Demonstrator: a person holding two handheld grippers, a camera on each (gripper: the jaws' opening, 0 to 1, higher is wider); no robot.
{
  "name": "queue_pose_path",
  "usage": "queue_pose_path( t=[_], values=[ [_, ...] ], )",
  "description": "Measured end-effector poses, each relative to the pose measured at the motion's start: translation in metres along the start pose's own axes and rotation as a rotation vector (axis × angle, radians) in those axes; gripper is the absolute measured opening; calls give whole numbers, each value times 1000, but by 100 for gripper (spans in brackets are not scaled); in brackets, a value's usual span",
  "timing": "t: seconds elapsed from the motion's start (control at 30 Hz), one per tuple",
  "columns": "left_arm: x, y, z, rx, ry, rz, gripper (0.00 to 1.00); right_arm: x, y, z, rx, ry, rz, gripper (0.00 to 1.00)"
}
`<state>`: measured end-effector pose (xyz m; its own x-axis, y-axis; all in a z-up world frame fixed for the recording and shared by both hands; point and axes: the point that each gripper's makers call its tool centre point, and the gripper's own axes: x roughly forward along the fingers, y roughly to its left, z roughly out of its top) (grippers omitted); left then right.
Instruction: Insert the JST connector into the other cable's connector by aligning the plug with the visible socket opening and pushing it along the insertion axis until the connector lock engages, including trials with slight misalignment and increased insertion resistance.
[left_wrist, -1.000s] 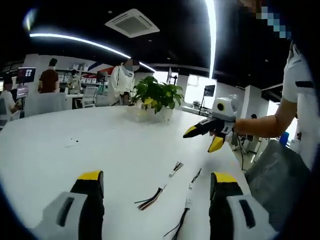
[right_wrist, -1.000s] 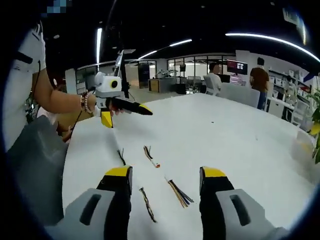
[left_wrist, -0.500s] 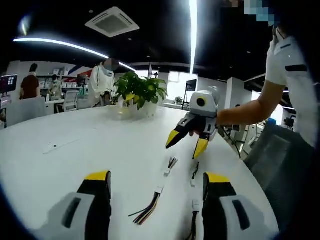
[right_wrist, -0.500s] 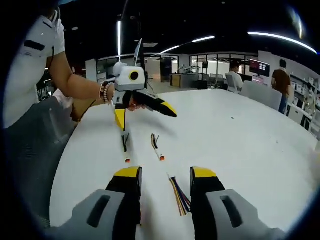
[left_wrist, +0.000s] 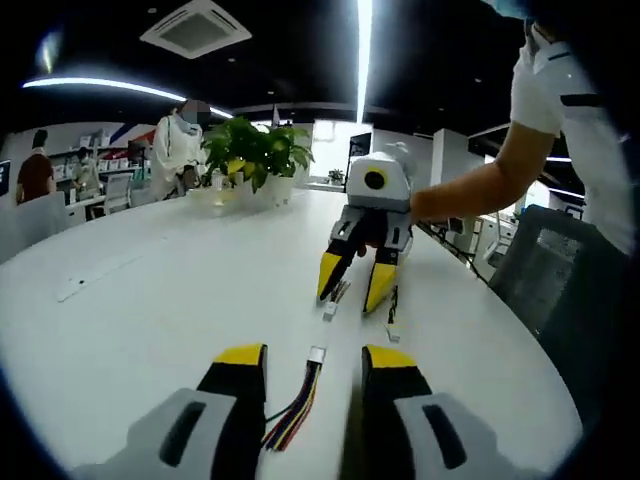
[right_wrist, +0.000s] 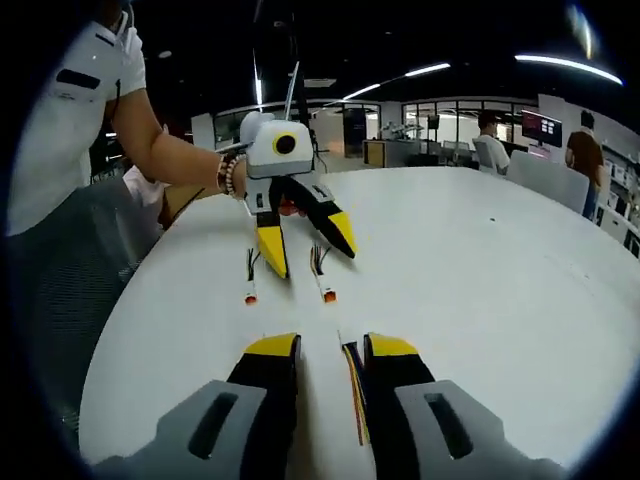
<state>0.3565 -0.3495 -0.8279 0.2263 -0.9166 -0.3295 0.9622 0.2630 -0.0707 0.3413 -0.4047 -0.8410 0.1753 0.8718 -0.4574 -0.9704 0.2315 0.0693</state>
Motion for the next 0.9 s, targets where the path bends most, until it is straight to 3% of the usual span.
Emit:
queue_pose_path(
  t=[0.5, 0.9],
  values=[
    [5, -8, -7, 7, -1, -48, 23, 5, -5, -5, -55, -30, 13, 8],
    [1, -9, -6, 8, -29, -48, 14, -1, -4, -8, -80, -25, 9, 6]
  ],
)
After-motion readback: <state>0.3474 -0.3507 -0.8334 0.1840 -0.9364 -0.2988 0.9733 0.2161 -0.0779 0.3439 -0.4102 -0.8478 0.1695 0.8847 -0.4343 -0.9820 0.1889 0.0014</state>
